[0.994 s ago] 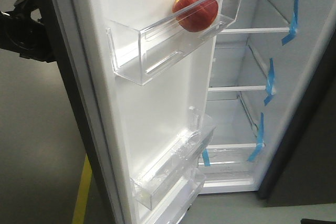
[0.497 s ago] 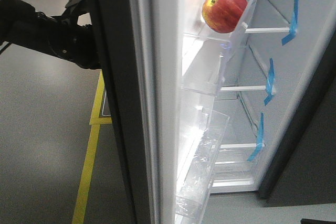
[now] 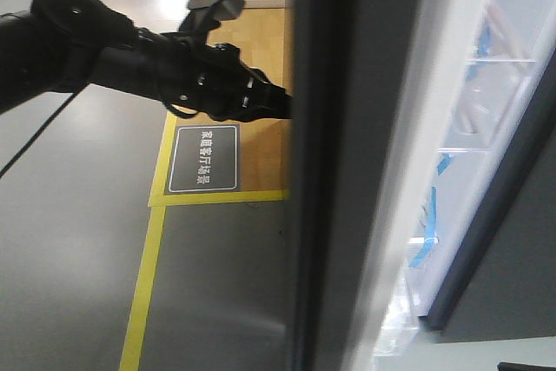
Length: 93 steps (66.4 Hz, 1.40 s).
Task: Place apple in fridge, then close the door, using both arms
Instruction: 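Push the refrigerator door closed with the left gripper, then press the left gripper against the door until it shuts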
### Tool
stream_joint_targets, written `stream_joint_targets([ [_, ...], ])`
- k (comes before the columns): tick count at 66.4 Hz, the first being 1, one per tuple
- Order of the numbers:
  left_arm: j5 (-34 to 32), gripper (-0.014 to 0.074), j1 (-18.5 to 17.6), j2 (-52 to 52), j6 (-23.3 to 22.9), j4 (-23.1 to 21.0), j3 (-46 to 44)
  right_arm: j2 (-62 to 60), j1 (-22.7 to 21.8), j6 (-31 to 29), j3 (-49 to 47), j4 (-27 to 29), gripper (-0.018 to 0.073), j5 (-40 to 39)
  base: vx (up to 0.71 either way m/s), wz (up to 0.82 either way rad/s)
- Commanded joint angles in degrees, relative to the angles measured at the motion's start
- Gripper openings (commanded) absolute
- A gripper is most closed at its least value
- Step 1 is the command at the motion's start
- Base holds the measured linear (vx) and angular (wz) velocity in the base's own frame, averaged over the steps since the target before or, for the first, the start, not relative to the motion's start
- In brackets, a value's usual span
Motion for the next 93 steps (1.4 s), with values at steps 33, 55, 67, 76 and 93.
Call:
stream_joint_targets([
  [33,-10.8,-0.0006,-11.6,-1.2,9.4,-7.7,-1.8,0.6,-0.1,-0.4,-1.5,1.5,0.0452,-2.9,0.00,0.00],
  [55,-10.4,-0.0006,-11.6,-1.2,9.4,-7.6,-1.8,0.6,-0.1,-0.4,-1.5,1.5,0.0452,-2.9,0.00,0.00],
  [67,-8.5,-0.0006,-11.5,-1.8,8.3,-2.6,-1.8,0.6,-0.1,-0.4,-1.5,1.5,0.0452,-2.9,0.00,0.00],
  [76,-8.3,-0.0006,-11.5,-4.0,-2.5,10.1,-1.8,0.6,-0.1,-0.4,-1.5,1.5,0.0452,-2.9,0.00,0.00],
  [93,-19.7,-0.0006,-14.7,-15.2,-19.9,32.8,8.7,0.6,-0.1,-0.4,-1.5,1.5,0.0452,-2.9,0.00,0.00],
])
